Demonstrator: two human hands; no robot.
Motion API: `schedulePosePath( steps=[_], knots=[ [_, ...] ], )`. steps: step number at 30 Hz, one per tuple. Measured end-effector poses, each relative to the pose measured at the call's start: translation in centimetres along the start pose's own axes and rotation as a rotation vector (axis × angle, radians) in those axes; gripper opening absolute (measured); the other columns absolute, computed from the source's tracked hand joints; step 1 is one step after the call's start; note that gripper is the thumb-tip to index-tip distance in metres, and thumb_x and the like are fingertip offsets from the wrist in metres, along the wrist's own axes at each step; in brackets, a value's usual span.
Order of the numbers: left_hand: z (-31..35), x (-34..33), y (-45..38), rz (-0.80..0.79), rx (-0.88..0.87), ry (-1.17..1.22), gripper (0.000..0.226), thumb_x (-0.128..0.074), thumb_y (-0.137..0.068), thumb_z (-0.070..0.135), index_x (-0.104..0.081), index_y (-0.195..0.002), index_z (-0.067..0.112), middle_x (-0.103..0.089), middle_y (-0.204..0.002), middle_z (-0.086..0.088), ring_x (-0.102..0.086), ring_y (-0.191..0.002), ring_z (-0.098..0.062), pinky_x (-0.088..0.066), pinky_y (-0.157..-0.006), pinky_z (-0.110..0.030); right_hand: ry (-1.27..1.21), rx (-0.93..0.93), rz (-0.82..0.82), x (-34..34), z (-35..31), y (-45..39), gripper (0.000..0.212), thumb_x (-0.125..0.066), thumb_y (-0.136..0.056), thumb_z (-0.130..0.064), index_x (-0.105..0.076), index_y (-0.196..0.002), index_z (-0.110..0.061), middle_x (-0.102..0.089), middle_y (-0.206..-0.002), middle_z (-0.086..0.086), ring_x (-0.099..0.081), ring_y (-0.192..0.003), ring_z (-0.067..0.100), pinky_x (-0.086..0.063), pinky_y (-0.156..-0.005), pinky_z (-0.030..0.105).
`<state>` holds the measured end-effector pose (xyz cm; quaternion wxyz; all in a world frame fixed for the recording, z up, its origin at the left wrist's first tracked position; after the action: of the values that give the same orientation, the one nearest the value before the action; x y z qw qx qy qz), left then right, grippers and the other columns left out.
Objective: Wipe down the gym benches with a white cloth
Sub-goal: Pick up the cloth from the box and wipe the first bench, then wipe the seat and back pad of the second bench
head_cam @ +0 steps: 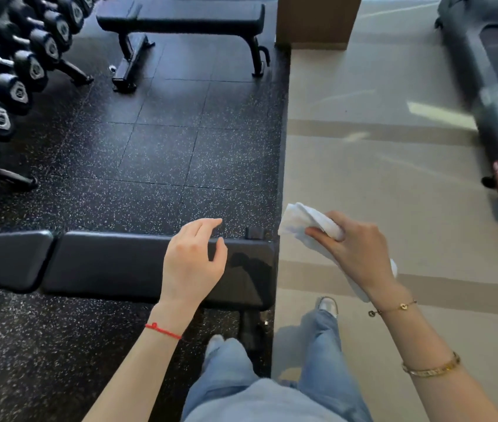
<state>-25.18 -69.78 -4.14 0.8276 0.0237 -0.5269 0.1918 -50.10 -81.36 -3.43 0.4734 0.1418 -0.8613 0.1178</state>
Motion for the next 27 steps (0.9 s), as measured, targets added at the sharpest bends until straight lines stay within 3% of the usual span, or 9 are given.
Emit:
schedulePosePath(
  steps=[7, 13, 22, 27],
  knots=[
    [8.8, -4.1, -1.7, 0.102, 0.239, 0.001, 0.034, -0.062, -0.088, 0.020, -0.064, -0.123, 0.019, -0.067, -0.119, 0.002, -0.061, -0.111, -0.016, -0.049, -0.095, -0.032, -0.046, 0.133, -0.077, 6.2, 6.8, -6.6, 0.044, -0.054, -0.084, -0.065, -0.064, -0.083, -0.023, -0.054, -0.056, -0.002, -0.054, -0.056, 0.027, -0.043, -0.055, 0.038],
    [11.6, -6.0, -3.3, 0.151, 0.437, -0.007, 0.034, -0.062, -0.090, 0.021, -0.063, -0.124, 0.018, -0.067, -0.119, -0.001, -0.060, -0.113, -0.019, -0.049, -0.095, -0.038, -0.087, 0.249, -0.161, 7.0, 9.0, -12.8, 0.037, -0.065, -0.086, -0.055, -0.062, -0.078, -0.020, -0.053, -0.054, -0.001, -0.051, -0.054, 0.026, -0.041, -0.056, 0.038],
    [10.4, -8.0, -8.7, 0.257, 0.674, -0.036, 0.031, -0.061, -0.090, 0.019, -0.065, -0.121, 0.016, -0.069, -0.116, 0.000, -0.062, -0.107, -0.020, -0.051, -0.092, -0.038, -0.129, 0.448, -0.370, 2.4, 6.6, -24.5, 0.037, -0.066, -0.087, -0.052, -0.062, -0.078, -0.017, -0.055, -0.055, 0.003, -0.054, -0.055, 0.026, -0.042, -0.057, 0.039],
    [6.3, -8.1, -14.5, 0.367, 0.811, -0.041, 0.030, -0.062, -0.090, 0.019, -0.066, -0.120, 0.016, -0.069, -0.114, -0.001, -0.063, -0.106, -0.021, -0.052, -0.091, -0.039, -0.080, 0.584, -0.467, -2.1, 1.2, -33.6, 0.041, -0.066, -0.086, -0.054, -0.061, -0.078, -0.014, -0.056, -0.057, 0.002, -0.055, -0.059, 0.028, -0.044, -0.059, 0.041]
  ],
)
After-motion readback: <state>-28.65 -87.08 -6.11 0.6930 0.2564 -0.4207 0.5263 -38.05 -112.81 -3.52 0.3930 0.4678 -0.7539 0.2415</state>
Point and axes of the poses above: each hand's wrist, its own y-axis away from the middle knuckle, its own x-axis out of the back of the hand, z = x × y, the point moved 3 cm from there along -y, towards the middle knuckle
